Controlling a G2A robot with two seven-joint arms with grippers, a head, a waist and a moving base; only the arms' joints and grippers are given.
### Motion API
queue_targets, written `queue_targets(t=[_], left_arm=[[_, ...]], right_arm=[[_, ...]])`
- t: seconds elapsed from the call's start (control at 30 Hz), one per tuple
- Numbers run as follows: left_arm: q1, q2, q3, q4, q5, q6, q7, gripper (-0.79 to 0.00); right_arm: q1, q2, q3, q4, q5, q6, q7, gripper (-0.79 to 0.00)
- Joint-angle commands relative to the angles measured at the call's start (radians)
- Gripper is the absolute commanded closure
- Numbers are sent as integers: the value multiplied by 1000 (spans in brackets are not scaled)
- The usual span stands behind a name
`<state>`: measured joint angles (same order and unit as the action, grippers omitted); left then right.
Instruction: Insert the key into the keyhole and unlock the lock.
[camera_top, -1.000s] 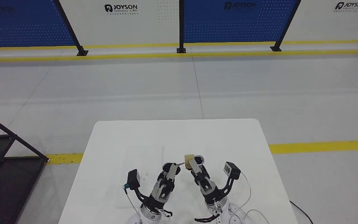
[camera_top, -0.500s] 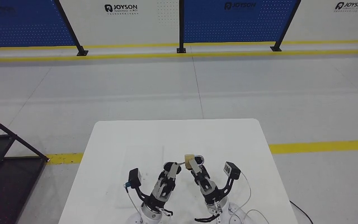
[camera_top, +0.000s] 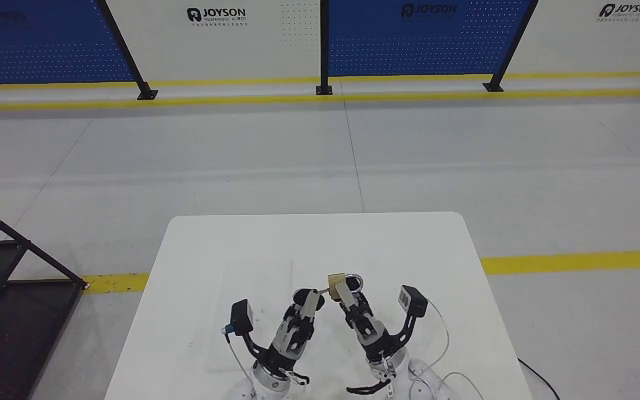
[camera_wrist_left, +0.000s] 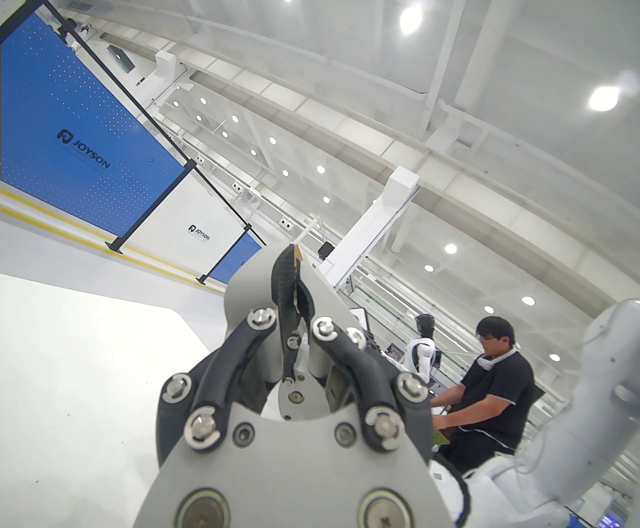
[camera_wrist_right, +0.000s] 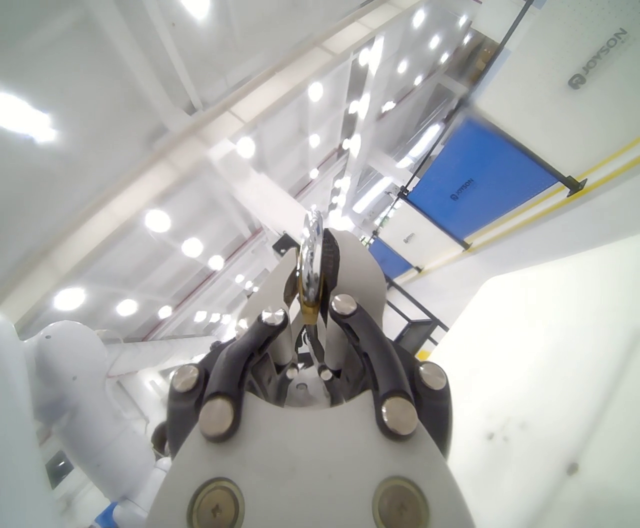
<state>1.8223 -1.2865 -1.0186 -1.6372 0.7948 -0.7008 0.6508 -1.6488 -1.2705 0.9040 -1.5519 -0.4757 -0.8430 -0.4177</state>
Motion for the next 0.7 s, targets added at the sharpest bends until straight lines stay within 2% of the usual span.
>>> queue_targets(t=[0.0, 0.67], left_arm=[[1, 0, -2, -2, 0, -2, -3, 0], [19, 11, -36, -22, -48, -34, -84, 0]], right_arm=[[1, 0, 5, 0, -20, 0, 5, 0], [-16, -6, 49, -2, -205, -5, -50, 0]])
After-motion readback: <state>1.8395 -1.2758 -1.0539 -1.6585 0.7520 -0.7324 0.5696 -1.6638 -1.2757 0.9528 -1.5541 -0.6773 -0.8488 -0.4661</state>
